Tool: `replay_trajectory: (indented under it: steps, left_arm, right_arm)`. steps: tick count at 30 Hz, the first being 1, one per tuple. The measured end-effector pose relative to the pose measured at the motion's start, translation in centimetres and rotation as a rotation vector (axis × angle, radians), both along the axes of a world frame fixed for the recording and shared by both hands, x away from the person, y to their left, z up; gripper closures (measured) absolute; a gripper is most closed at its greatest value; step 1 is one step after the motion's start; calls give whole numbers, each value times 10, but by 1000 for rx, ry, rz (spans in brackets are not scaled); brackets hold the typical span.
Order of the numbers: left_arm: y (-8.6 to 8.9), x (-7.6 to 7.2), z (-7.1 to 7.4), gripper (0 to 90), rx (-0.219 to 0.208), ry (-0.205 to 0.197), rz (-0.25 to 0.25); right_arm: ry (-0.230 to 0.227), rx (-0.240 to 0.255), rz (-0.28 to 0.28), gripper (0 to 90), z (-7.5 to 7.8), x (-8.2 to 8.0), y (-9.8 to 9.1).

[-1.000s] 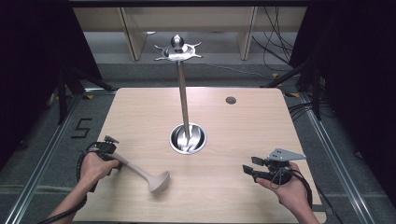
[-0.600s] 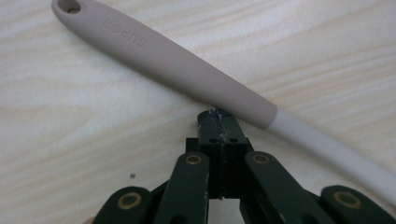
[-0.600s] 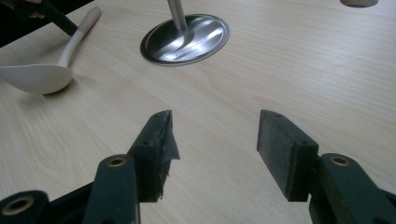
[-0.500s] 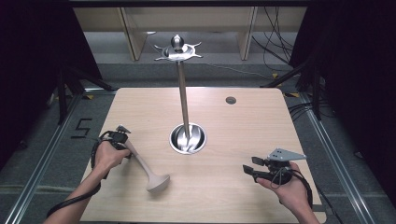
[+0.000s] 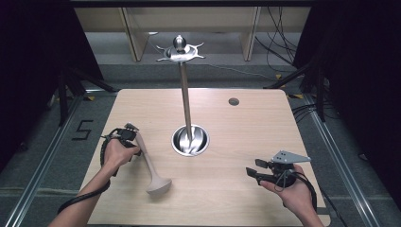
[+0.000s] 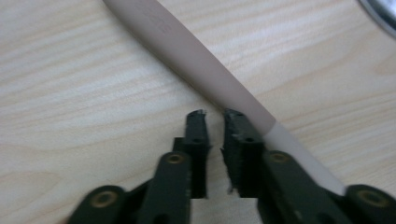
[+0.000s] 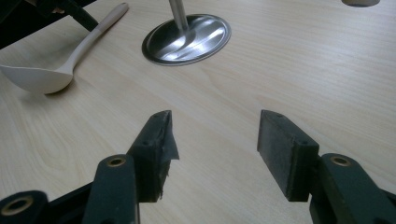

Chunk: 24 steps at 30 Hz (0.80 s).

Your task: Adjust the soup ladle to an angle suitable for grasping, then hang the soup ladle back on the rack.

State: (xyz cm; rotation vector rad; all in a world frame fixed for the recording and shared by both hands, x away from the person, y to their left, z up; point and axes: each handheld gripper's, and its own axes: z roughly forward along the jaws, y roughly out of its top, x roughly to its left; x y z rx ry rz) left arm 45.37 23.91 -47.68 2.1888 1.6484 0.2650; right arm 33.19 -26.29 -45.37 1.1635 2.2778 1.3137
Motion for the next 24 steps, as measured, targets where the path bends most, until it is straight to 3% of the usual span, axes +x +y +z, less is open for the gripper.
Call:
replay_trajectory:
  steps: [1, 2, 3, 5, 8, 12, 14, 15, 17, 18, 20, 21, 24]
  left_arm:
    - [5, 0, 3, 684, 9, -25, -17]
    - [7, -1, 5, 645, -2, -40, -9]
    - [9, -4, 10, 577, -29, -56, 32]
    - [11, -4, 12, 513, -47, -66, 38]
    - [11, -7, 18, 448, -92, -82, 87]
    - [5, -7, 21, 423, -143, -63, 115]
    - [4, -7, 21, 418, -142, -58, 118]
    - [1, -5, 21, 408, -136, -49, 127]
    - [-1, -4, 21, 403, -133, -35, 122]
    - [-1, -4, 21, 398, -135, -32, 125]
    - [-3, -3, 19, 395, -132, -27, 133]
    - [-4, -2, 17, 392, -128, -24, 139]
    - [-4, 0, 14, 390, -134, -9, 138]
  right_arm:
    - [30, 48, -4, 458, -2, -1, 3]
    - [16, 16, -6, 458, -1, -1, 0]
    - [27, 22, -9, 458, -1, -1, -2]
    - [35, 33, -16, 457, -2, -1, -2]
    - [54, 31, -21, 457, 0, -3, -3]
    - [30, 39, -20, 456, 0, -3, -2]
    - [23, 22, -20, 456, 1, -3, -3]
    - [-10, 15, -12, 455, 1, -2, -3]
    - [-9, 14, -11, 455, 2, -2, -3]
    - [32, 33, -16, 455, 2, -4, 0]
    - [-1, 21, 7, 454, 2, -1, 0]
    - [23, 26, 0, 454, 2, -2, 2]
    - [43, 32, 0, 454, 1, -2, 2]
